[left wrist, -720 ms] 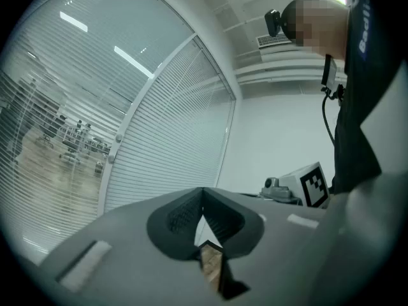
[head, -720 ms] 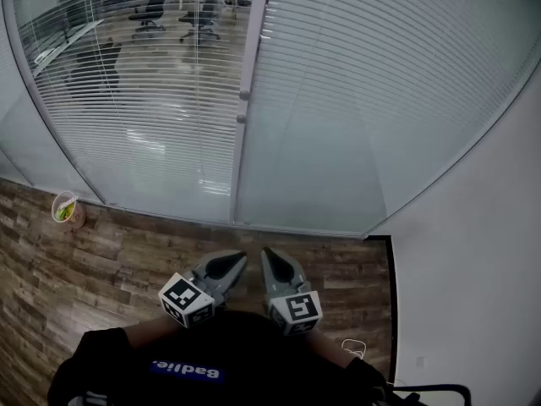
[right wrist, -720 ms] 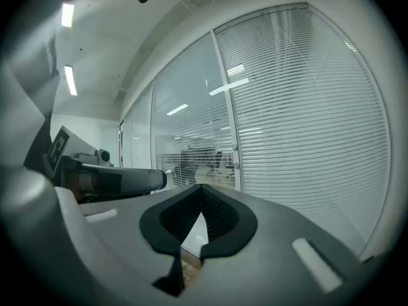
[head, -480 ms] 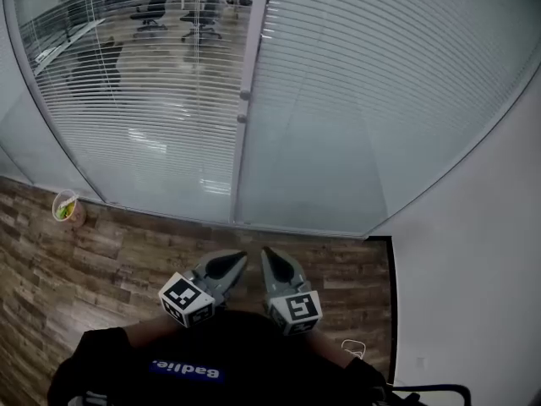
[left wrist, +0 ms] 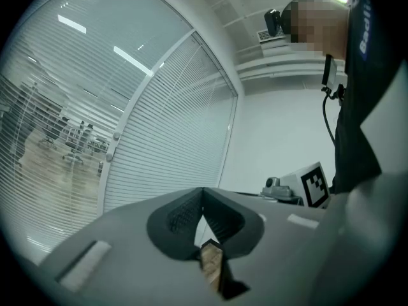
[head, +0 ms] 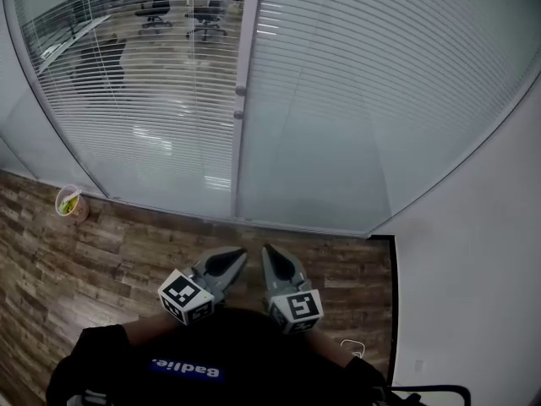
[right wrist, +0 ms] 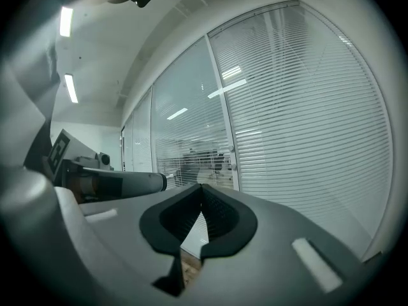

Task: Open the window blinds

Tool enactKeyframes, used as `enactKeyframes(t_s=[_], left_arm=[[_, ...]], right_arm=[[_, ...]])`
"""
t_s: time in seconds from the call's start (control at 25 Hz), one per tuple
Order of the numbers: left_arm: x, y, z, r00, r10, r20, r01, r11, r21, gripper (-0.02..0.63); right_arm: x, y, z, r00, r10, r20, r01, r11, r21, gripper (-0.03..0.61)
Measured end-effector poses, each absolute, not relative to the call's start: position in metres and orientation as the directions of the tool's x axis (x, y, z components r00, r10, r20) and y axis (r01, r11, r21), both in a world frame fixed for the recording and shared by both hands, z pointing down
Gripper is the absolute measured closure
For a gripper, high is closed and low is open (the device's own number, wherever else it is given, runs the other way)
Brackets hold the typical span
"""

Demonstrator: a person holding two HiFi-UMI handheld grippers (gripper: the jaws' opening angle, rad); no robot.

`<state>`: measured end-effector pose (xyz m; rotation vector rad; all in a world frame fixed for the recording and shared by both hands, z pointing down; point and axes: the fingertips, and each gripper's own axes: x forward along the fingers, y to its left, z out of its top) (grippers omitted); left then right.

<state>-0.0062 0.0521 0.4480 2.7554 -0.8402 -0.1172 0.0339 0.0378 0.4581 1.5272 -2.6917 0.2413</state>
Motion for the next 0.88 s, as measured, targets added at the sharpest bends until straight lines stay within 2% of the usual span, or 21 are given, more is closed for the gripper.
enactKeyframes(t_s=[0.6,0.88], left_arm=[[0.01,0.045,0.454,0.766,-0.642,0.014,-0.622,-0.736,0.268,0.614],[0.008,0.016,0.456,0.787,-0.617,-0.006,-0.591,-0.757,0.277,0.614]], right_arm=[[0.063,0.035,0.482,-0.568,-0.808,0.157,-0.823,0.554,-0.129,0.575],[0.057,0.007,0.483,-0.545,-0.822,0.164,-0.838,0.534,-0.11,0.575]])
